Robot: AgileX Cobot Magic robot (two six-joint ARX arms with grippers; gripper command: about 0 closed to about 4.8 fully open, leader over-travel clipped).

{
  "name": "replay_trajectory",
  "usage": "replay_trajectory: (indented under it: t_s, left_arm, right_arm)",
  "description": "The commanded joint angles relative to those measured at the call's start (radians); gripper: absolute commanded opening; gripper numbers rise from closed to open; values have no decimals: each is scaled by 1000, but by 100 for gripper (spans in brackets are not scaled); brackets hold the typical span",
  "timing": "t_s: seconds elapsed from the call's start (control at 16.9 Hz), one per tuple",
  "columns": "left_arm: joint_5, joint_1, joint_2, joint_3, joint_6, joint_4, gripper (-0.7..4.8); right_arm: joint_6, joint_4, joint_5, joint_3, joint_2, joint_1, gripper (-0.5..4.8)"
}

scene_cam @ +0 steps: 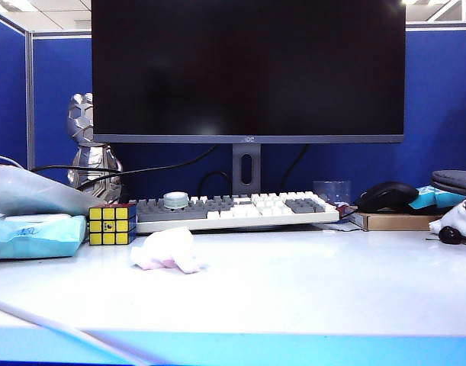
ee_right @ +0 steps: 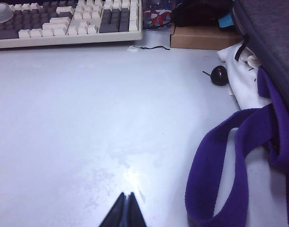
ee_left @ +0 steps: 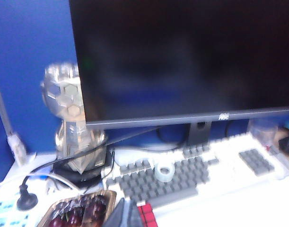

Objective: Use the wet wipes on the table to wipe the cherry juice off the table, then put the wipes back on the table.

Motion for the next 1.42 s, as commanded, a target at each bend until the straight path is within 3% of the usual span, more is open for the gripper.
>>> replay_trajectory:
  t_s: [0.06, 0.18, 0.35, 0.65, 0.83, 0.94, 1.42]
  left_arm:
    - [-21, 4, -81, -162, 0, 161, -6]
    - [-10, 48, -162, -303, -38, 193, -6]
    - [55, 173, -348, -504, -178, 191, -6]
    - [56, 177, -528, -632, -165, 8, -6]
    - [80, 177, -645, -696, -164, -4, -6]
    - [79, 178, -737, -711, -155, -106, -6]
    - [76, 211, -747, -711, -160, -212, -2]
  right_arm:
    - [3, 3, 1, 0, 0, 0, -4]
    - [3, 4, 0, 0, 0, 0, -4]
    - [3, 4, 0, 0, 0, 0, -4]
    - [3, 3, 0, 0, 0, 0, -4]
    - [3, 4, 0, 0, 0, 0, -4]
    - [3, 3, 1, 0, 0, 0, -4]
    - [3, 4, 0, 0, 0, 0, -4]
